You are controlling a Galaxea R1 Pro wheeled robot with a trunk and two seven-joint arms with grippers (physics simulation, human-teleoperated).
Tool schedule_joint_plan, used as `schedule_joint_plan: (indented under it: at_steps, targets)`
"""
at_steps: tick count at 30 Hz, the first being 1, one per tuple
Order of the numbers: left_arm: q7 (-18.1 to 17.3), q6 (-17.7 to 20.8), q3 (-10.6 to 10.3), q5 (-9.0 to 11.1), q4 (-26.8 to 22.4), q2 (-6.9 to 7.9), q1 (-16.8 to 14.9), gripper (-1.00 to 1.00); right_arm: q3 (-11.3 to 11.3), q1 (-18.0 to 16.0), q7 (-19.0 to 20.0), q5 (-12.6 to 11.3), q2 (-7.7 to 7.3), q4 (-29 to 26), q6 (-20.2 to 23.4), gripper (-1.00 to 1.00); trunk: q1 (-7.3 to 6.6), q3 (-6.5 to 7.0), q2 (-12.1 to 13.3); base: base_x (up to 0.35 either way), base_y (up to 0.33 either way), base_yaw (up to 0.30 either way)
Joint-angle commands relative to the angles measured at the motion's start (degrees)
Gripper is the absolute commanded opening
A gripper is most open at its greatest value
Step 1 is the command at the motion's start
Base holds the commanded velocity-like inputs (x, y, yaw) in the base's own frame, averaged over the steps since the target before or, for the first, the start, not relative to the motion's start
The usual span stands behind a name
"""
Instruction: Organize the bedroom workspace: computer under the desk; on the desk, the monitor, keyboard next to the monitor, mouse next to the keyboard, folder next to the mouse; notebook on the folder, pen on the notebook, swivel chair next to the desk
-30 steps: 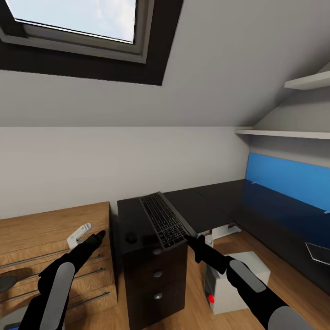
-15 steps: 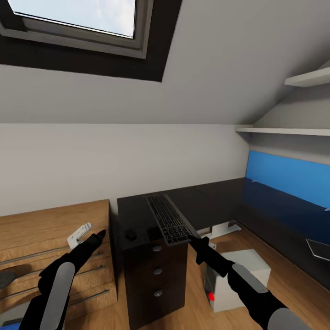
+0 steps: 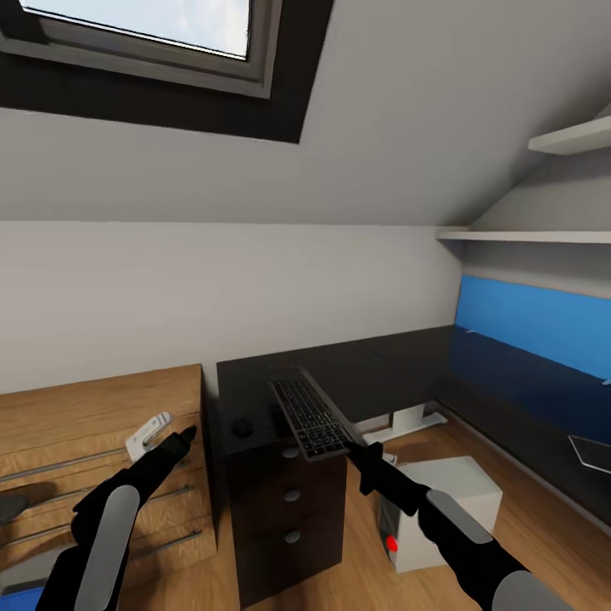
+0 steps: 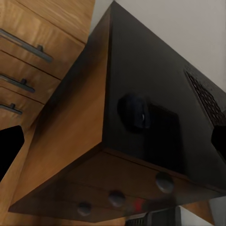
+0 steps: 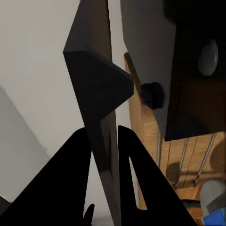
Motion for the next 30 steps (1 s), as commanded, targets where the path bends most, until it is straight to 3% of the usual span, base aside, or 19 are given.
schedule_joint_plan:
  at_steps: [1,13,30]
  targets:
    - [0.5,0.2,0.1,0.6,-0.1,-0.05,-0.1,1.0,0.3,-0.1,-0.3,-0.4,0.16,0.0,0.0,-1.0,0.22,-0.25,-0.5,0.0,0.0,0.0]
    - [0.5,0.2,0.1,0.6,0.0,-0.06,-0.1,1.0,0.3,-0.1,-2.8,0.1,0.46,-0.3,-0.2,-1.0,2.86,-2.4,-5.3,0.0,0.0,0.0]
    - [0.2,0.3,-0.1,0.6,0.0,-0.06,-0.1,1.0,0.3,-0.1,-3.1,0.7,0.9,-0.3,-0.1,-1.0,2.86,-2.4,-5.3,0.005,0.0,0.0]
